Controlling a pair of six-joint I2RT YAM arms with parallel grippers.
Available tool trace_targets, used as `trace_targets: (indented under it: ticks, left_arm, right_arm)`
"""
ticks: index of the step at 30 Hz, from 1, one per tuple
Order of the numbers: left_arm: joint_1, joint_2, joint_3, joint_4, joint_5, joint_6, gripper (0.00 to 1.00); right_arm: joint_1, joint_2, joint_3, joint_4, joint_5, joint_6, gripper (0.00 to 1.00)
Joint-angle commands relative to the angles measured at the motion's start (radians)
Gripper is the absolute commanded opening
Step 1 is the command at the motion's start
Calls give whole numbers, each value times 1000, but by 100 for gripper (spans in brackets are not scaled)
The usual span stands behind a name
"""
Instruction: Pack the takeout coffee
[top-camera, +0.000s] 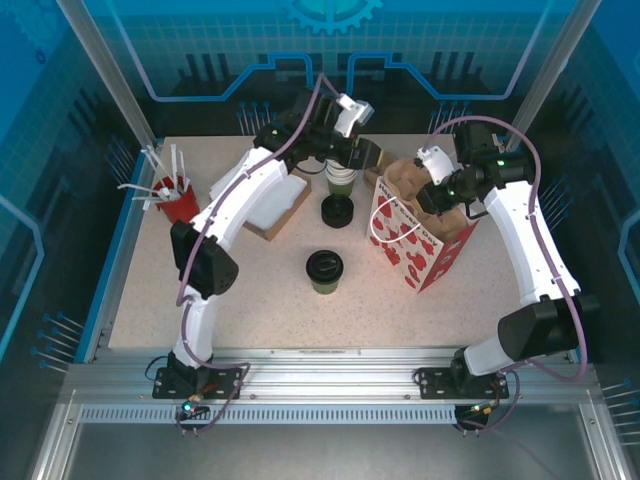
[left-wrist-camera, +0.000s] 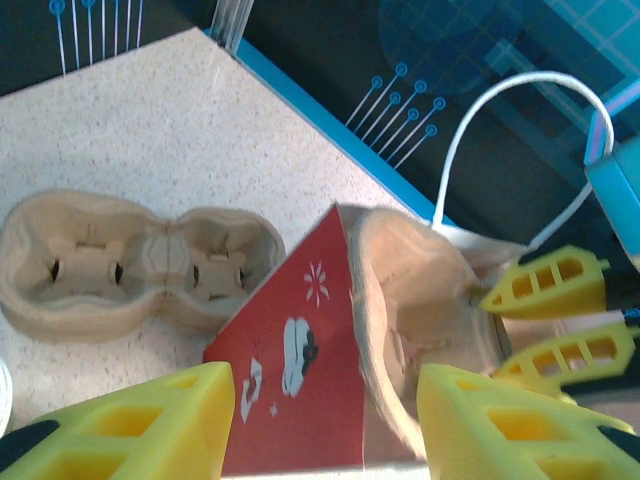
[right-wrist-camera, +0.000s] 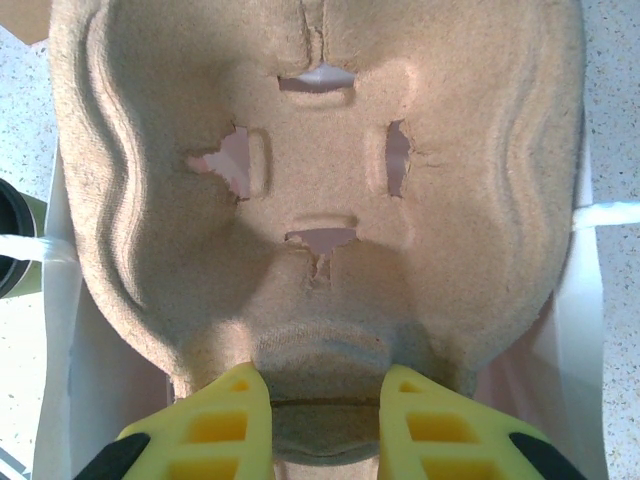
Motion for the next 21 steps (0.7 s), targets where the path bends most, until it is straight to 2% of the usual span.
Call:
trace_targets:
  ticks: [1, 7, 16, 21]
  left_arm:
    - [8, -97, -102, 47, 34, -29, 53]
    - [7, -168, -246, 94, 91, -17, 56]
    - [3, -96, -211, 71, 140, -27, 47]
    - [-2, -78, -202, 67, 154, -23, 47]
  right_arm:
    - [17, -18, -1, -25, 6, 15, 20]
    - [18, -20, -4, -19, 3, 17, 19]
    - [22, -25, -7, -18, 5, 19, 19]
    - [23, -28, -8, -17, 11, 19, 19]
